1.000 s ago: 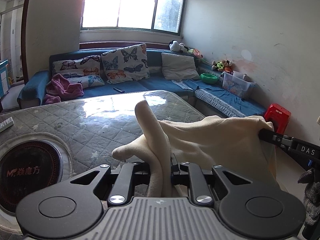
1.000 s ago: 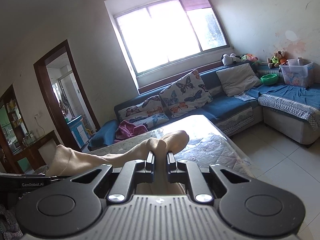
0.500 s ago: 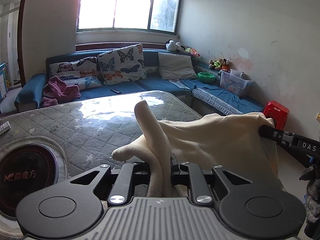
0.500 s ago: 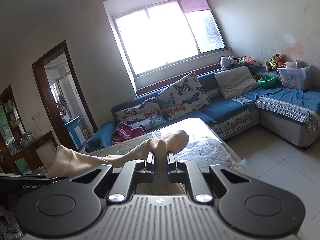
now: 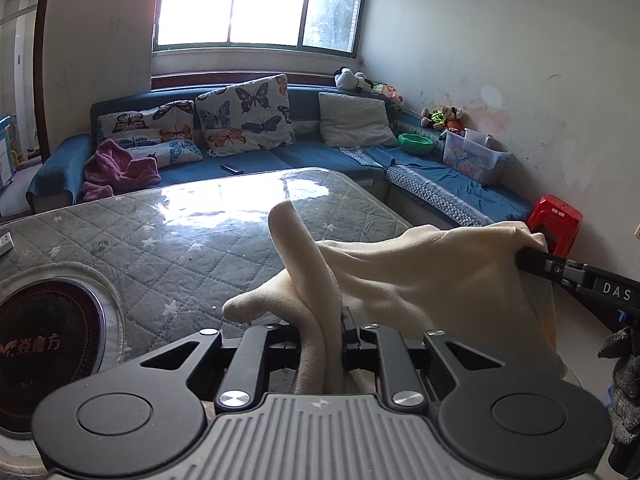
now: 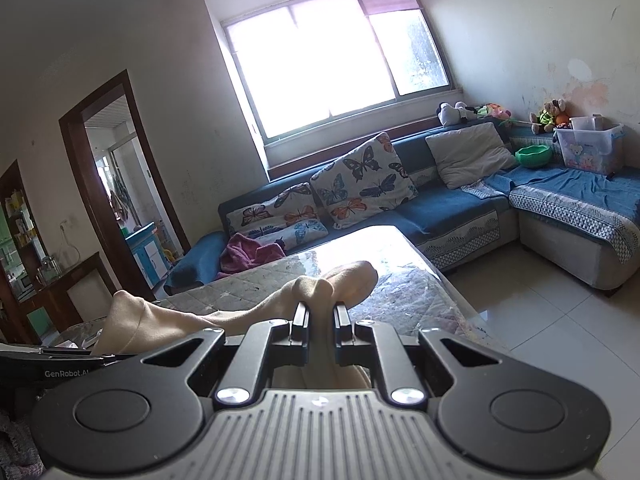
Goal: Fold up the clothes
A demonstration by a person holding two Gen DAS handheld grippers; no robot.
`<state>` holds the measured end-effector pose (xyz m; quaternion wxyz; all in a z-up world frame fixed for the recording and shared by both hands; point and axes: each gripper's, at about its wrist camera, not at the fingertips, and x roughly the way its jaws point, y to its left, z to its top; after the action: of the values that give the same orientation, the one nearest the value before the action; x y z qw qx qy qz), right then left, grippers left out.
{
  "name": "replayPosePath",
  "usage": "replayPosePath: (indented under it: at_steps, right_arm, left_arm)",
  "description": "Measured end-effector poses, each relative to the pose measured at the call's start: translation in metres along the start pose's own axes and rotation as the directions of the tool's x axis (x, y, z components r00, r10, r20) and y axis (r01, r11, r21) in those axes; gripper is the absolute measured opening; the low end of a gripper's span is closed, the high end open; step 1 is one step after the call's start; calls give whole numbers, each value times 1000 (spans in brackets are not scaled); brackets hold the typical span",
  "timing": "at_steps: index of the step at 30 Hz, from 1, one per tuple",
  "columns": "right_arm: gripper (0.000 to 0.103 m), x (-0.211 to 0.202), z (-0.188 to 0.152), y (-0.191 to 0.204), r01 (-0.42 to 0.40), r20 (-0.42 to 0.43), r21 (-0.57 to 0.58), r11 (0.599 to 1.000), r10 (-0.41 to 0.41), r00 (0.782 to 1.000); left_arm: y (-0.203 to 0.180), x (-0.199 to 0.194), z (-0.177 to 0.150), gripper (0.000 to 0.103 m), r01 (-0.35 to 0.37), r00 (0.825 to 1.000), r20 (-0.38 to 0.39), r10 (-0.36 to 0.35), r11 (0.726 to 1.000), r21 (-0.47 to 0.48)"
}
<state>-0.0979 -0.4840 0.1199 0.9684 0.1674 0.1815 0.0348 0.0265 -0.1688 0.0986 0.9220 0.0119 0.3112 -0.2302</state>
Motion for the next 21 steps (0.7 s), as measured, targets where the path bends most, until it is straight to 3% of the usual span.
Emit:
replayPosePath:
  at_steps: [21]
  right_arm:
    - [10, 39, -5, -21, 19, -79, 6, 1000, -18, 997]
  left_arm:
    - [4, 36, -3, 17, -2, 996, -87, -2, 999, -40]
